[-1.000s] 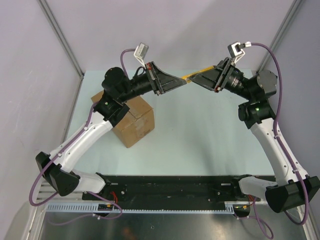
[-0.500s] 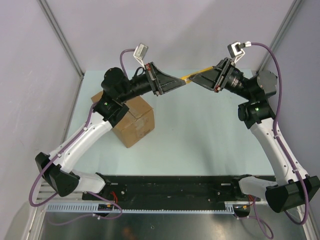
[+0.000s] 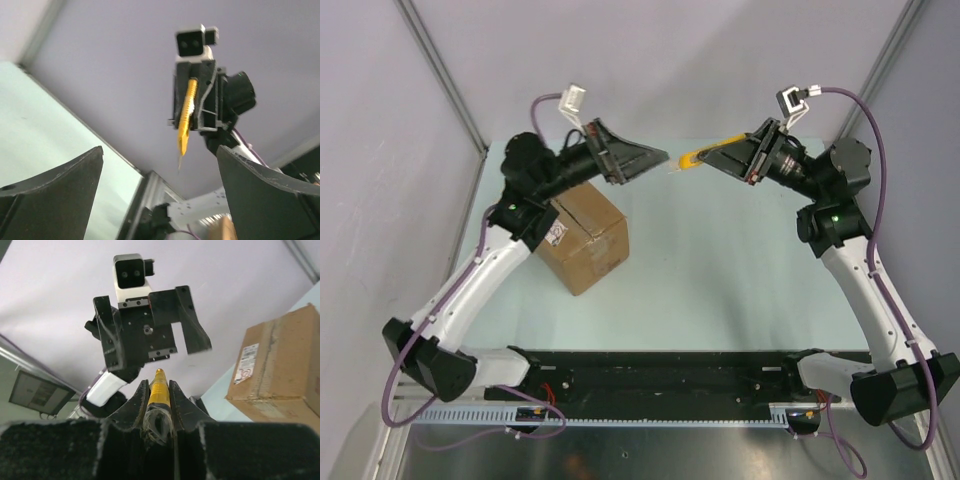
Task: Unpack the express box
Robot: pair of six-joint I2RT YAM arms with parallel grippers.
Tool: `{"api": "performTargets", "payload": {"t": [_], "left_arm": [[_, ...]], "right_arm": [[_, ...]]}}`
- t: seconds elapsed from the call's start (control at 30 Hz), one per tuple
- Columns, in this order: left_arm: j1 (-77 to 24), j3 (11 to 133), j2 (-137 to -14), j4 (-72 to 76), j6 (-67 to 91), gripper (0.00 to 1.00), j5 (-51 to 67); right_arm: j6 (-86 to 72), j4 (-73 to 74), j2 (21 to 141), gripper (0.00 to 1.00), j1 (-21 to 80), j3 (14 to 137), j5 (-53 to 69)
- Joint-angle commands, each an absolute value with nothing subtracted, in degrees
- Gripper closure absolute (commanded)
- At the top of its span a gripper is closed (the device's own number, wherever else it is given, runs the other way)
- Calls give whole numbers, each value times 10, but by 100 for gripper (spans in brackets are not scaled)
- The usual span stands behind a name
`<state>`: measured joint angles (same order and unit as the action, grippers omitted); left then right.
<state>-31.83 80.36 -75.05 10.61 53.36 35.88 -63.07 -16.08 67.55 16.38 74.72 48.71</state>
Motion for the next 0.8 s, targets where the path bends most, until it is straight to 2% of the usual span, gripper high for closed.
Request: {"api": "performTargets", "payload": {"t": [0.0,0.07,0.17,0.2,0.3,0.33,0.43,0.53,0.77], "left_arm": [[-216,765,-685,106,491,0,379],[-172,731,-654,78,472,0,371],[-101,690,-621,5,388,2,300],[-84,679,-596,-29,338,3,202],[-69,615,-540,-73,280,7,51],[-67,599,-527,-78,274,11,-47],[-51,542,-496,-85,266,25,-191],[-12,532,-519,-122,284,32,-203],[117,567,-655,-181,389,32,-78]], "right_arm": [[-544,-96,661,100,149,773,456],[-492,-36,660,100,156,777,426],[-379,54,666,100,195,779,342],[-359,68,670,100,220,779,318],[-289,91,689,100,260,779,242],[-271,88,701,100,282,779,211],[-253,77,728,100,300,780,189],[-242,62,746,100,301,785,187],[-217,55,775,100,301,792,194]]}}
